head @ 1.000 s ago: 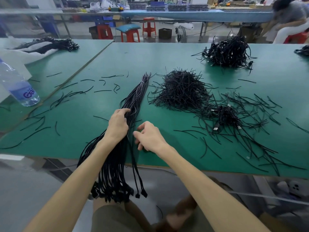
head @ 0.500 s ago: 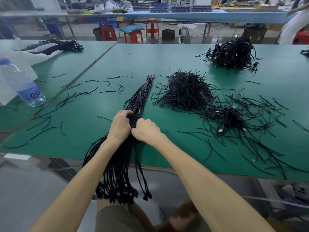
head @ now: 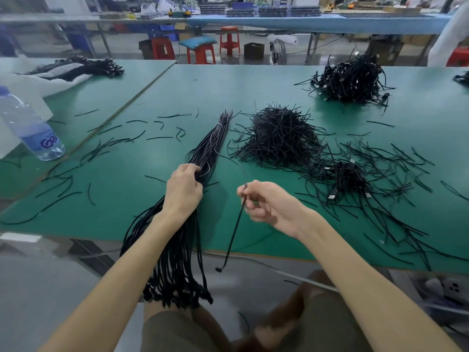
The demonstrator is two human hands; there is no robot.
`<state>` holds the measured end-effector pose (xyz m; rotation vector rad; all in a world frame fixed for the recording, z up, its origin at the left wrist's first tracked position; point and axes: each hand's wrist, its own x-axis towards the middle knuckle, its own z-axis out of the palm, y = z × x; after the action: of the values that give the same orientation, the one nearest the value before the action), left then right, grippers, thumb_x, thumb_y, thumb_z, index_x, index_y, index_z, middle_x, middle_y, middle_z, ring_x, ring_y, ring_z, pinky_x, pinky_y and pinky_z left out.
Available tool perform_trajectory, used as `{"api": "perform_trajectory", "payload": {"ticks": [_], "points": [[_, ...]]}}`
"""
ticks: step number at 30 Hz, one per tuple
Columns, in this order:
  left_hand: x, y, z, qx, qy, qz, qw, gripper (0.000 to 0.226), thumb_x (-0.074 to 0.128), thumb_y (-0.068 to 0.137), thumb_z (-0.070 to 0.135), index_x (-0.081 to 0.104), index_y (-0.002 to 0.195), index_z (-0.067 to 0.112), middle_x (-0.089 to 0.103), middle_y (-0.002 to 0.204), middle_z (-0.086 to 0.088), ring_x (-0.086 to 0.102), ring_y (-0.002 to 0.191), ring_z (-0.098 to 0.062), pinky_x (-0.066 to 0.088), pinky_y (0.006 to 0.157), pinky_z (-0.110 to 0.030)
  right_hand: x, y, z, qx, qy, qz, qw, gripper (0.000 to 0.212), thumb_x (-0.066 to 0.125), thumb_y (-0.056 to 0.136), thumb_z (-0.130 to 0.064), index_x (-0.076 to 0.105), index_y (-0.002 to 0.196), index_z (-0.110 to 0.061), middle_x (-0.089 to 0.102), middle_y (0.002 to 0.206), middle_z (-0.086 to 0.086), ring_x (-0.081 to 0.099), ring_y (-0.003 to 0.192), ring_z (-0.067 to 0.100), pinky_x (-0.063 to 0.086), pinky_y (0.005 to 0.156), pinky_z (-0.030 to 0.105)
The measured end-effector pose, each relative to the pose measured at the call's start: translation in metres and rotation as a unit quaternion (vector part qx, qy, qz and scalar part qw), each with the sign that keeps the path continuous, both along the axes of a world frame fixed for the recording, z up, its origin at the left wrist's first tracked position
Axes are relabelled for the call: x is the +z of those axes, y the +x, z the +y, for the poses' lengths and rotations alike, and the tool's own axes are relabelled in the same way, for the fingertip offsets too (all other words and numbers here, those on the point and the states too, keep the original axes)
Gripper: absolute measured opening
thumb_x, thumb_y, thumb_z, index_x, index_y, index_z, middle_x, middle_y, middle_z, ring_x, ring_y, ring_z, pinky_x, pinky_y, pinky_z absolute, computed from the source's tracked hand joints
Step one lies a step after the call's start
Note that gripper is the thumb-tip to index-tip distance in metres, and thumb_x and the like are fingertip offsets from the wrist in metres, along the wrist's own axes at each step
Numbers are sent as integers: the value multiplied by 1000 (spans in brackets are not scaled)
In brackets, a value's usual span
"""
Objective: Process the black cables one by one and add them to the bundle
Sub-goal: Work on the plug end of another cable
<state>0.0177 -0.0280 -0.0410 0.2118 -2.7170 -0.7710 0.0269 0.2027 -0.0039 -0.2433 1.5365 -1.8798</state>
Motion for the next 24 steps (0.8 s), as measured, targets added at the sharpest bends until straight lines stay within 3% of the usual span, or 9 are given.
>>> {"api": "perform_trajectory", "payload": {"ticks": [3, 6, 8, 10, 12, 14, 16, 19, 24], "points": [[4, 6, 14, -10, -69, 59, 996, 37, 54, 97, 7, 60, 134, 5, 51, 143, -11, 41, 139, -28, 13, 127, -48, 1, -8, 12, -110, -119, -65, 985, 7, 48, 97, -9, 55, 97, -7, 45, 65, -3, 33, 45, 7, 26, 39, 18], [20, 17, 35, -78, 44, 84, 992, 28, 49, 106, 23, 63, 126, 9, 62, 126, -2, 54, 121, -16, 39, 115, -43, 5, -13, 17, -172, -239, -134, 946, 9, 46, 98, -8, 54, 94, -9, 40, 67, -6, 34, 42, 3, 30, 36, 16], [34, 27, 52, -153, 134, 21, 979, 32, 45, 108, 32, 66, 120, 11, 69, 116, 2, 64, 108, -11, 50, 103, -39, 10, -15, 19, -201, -294, -163, 920, 13, 45, 99, -7, 55, 91, -9, 41, 66, -7, 36, 41, 3, 33, 36, 15], [48, 35, 69, -270, 314, -113, 903, 47, 37, 110, 38, 67, 117, 2, 74, 113, -9, 72, 104, -22, 55, 99, -43, 15, -17, 21, -217, -317, -172, 907, 16, 43, 99, -7, 56, 90, -9, 45, 63, -7, 36, 40, 4, 35, 36, 15], [55, 44, 81, -375, 465, -264, 757, 60, 31, 111, 44, 62, 121, -7, 72, 117, -20, 71, 106, -36, 54, 98, -43, 19, -18, 21, -236, -323, -179, 899, 17, 41, 99, -6, 56, 90, -9, 46, 60, -5, 36, 41, 3, 35, 36, 14], [58, 51, 85, -449, 477, -306, 690, 45, 34, 112, 34, 62, 117, -1, 72, 104, -14, 71, 94, -34, 55, 93, -42, 21, -18, 22, -260, -347, -191, 881, 18, 39, 98, -4, 54, 90, -8, 45, 63, -3, 36, 43, 3, 33, 37, 14], [59, 52, 86, -466, 475, -281, 691, 28, 41, 111, 23, 62, 106, 5, 58, 80, -2, 60, 67, -20, 56, 79, -37, 21, -15, 29, -262, -374, -200, 867, 16, 39, 96, -3, 52, 87, -9, 45, 61, -4, 37, 41, 4, 31, 37, 15], [57, 45, 79, -402, 500, -243, 728, 24, 48, 109, 26, 62, 97, 13, 38, 71, 2, 30, 56, -12, 38, 55, -21, 17, -3, 44, -233, -362, -182, 884, 8, 48, 88, -5, 48, 84, -11, 42, 58, -6, 35, 41, 4, 29, 37, 16], [51, 32, 59, -332, 585, -192, 715, 25, 50, 108, 31, 66, 97, 15, 42, 63, 8, 24, 39, -4, 25, 34, -15, 5, 27, 50, -109, -107, -93, 984, 19, 38, 101, -9, 56, 104, -2, 40, 62, -5, 29, 40, 4, 24, 33, 17]]}}
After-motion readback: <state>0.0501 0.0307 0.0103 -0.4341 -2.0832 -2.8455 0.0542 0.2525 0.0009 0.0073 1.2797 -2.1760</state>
